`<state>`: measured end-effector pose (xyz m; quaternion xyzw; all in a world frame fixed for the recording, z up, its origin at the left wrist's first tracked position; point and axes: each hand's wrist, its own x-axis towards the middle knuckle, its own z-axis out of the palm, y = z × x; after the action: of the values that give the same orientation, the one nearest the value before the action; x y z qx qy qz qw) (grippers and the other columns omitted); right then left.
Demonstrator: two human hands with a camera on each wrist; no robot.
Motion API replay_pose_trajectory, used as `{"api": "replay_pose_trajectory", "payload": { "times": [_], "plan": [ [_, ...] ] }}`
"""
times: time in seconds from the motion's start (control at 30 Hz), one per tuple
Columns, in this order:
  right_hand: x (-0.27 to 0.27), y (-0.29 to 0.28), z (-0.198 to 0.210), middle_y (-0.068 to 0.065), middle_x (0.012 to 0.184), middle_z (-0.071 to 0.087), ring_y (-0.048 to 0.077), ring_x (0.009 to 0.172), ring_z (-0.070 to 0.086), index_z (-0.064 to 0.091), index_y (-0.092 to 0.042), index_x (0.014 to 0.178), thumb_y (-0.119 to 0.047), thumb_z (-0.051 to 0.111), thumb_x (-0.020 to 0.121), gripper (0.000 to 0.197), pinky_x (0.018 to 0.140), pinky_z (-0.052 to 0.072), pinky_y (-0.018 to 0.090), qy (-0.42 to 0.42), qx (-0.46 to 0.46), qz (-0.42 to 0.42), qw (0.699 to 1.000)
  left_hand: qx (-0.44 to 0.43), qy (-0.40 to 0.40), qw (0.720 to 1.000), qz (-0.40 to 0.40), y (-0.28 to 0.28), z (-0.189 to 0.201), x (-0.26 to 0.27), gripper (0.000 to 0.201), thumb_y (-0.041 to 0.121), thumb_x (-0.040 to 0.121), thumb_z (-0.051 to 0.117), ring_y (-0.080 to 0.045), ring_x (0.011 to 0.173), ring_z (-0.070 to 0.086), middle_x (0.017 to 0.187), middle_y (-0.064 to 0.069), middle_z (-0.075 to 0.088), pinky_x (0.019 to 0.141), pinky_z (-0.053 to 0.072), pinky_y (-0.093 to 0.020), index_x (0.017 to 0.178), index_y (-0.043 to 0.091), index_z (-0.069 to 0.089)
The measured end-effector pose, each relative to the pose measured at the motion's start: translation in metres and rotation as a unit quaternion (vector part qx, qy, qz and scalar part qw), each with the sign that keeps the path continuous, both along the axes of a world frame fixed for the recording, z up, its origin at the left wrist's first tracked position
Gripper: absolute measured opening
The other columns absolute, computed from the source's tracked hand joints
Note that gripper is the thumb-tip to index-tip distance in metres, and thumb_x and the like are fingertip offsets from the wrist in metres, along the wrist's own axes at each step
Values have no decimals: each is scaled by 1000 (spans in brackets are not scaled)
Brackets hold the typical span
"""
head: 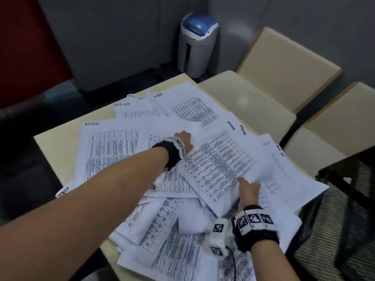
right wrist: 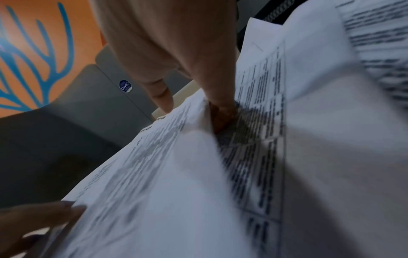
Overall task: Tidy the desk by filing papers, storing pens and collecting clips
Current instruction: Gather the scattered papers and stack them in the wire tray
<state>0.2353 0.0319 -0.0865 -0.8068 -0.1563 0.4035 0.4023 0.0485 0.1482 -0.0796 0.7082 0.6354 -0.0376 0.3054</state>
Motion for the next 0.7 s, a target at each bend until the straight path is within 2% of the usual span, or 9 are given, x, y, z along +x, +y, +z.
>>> {"api": "replay_pose_trajectory", "payload": {
  "times": [0.1,0.17,0.23,0.3,0.37,0.43,0.5,0.6,0.7],
  "plan": [
    [-5,1,2,19,138,41,32,125,44,23,2,142,-7,51,92,58,103,37,40,23,4,27,999,-34,-69,997,2,-35,-8,6,32,9,99,32,-20,73,51,91,-8,57,68,46,-28,123,-1,49],
    [-6,-4,6,18,103,52,26,88,54,41,8,125,-2,52,88,40,81,48,39,-1,-11,58,998,-80,-82,993,-8,-55,-11,-2,29,11,97,35,-19,67,50,71,0,48,59,43,-23,105,-3,58],
    [-7,-6,10,14,84,46,20,66,45,50,-2,88,1,51,86,4,57,44,30,-87,-9,98,991,-70,-70,995,-3,-68,-9,-24,28,20,96,38,-22,85,54,76,-4,53,75,46,-25,87,5,60],
    [-5,-6,20,10,71,47,20,66,44,46,-6,73,1,46,88,17,50,31,23,-196,31,122,972,0,-30,996,90,-74,-9,-56,35,36,93,42,-29,120,45,119,-16,53,105,37,-43,116,13,56],
    [-8,-4,41,11,77,54,20,76,48,56,-3,90,-4,44,91,12,61,35,23,-257,118,96,954,12,28,984,177,-84,-14,-87,73,53,89,45,-36,143,13,155,-17,14,113,17,-55,148,19,19],
    [-10,-4,64,16,93,59,20,84,52,59,-5,106,-12,44,89,24,69,38,24,-286,218,20,933,-23,57,978,199,-97,-22,-108,91,63,86,44,-36,146,-7,158,-14,-12,114,7,-59,152,20,-3],
    [-11,-4,82,11,110,60,14,93,52,53,-3,123,-12,44,92,33,80,40,19,-300,298,-86,902,-21,69,981,183,-106,-32,-122,90,63,87,41,-34,147,-9,158,-11,-16,114,6,-60,152,21,-7],
    [-1,-3,89,-6,125,42,2,116,39,39,0,134,-26,43,95,47,99,35,8,-274,364,-211,865,1,76,984,161,-111,-33,-130,85,58,88,44,-36,146,-3,159,-9,-8,113,12,-60,152,23,0],
    [-4,2,84,4,131,50,14,117,53,42,0,129,-45,46,81,66,104,44,27,-185,407,-234,863,2,74,985,153,-119,-29,-123,82,52,88,49,-40,144,3,158,-11,0,112,15,-61,150,20,6]
  ]
}}
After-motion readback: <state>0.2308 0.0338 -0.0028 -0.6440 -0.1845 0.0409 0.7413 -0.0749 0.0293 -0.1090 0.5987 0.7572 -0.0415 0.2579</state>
